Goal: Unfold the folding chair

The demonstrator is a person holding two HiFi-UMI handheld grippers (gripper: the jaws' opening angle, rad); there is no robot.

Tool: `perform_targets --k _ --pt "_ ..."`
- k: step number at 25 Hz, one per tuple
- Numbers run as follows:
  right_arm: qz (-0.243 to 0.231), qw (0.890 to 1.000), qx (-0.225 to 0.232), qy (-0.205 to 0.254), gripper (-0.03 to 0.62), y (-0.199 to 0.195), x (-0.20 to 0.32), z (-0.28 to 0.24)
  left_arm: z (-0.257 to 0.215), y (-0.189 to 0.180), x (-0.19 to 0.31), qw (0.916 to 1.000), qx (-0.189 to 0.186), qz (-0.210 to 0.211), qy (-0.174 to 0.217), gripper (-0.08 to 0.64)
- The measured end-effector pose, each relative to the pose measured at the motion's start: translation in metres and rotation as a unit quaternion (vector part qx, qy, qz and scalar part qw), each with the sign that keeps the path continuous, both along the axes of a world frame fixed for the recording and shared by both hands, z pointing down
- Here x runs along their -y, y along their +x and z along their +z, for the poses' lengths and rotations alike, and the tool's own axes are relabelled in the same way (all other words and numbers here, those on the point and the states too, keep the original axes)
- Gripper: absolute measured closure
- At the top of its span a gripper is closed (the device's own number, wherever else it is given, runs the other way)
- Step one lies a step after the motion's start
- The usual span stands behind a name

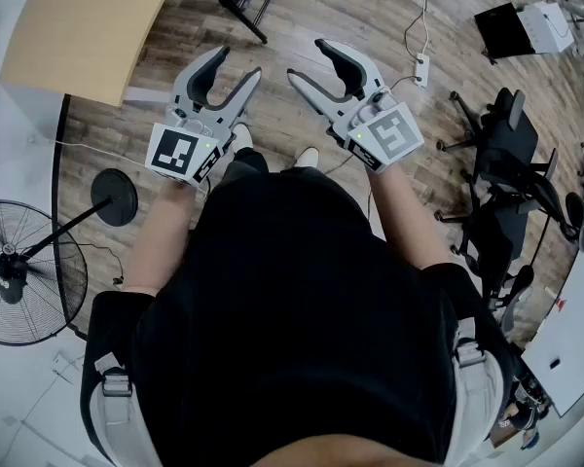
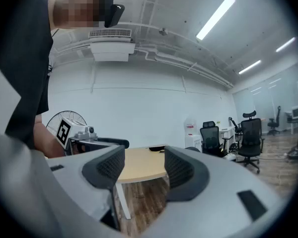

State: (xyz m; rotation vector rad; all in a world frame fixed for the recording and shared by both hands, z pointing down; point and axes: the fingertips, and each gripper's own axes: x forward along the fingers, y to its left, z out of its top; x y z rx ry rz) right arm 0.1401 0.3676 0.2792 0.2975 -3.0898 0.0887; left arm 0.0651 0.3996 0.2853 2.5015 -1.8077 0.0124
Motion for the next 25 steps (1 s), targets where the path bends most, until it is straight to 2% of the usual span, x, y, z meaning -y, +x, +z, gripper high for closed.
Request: perform_targets --k 5,9,17,25 --pt "-0.01 1.0 0.006 -0.011 0.344 0.034 0.002 0.002 0.002 0.038 -0.002 0.9999 0.007 -0.011 0.0 0.331" --pt "-0.036 0.998 0.028 -0.038 0.344 0.046 -0.002 -0.002 0.0 0.048 -0.007 0.9995 0.006 -0.032 0.002 0.331" --pt "-0.05 0.998 0.009 -0.026 0.344 0.021 -0.012 0.001 0.001 0.028 -0.01 0.9992 0.006 -0.04 -0.001 0.328" --pt "-0.048 0.998 -0.015 -0.023 0.344 -0.034 -0.014 0.006 0.006 -0.022 -0.009 0.9997 0.002 -0.025 -0.007 0.331"
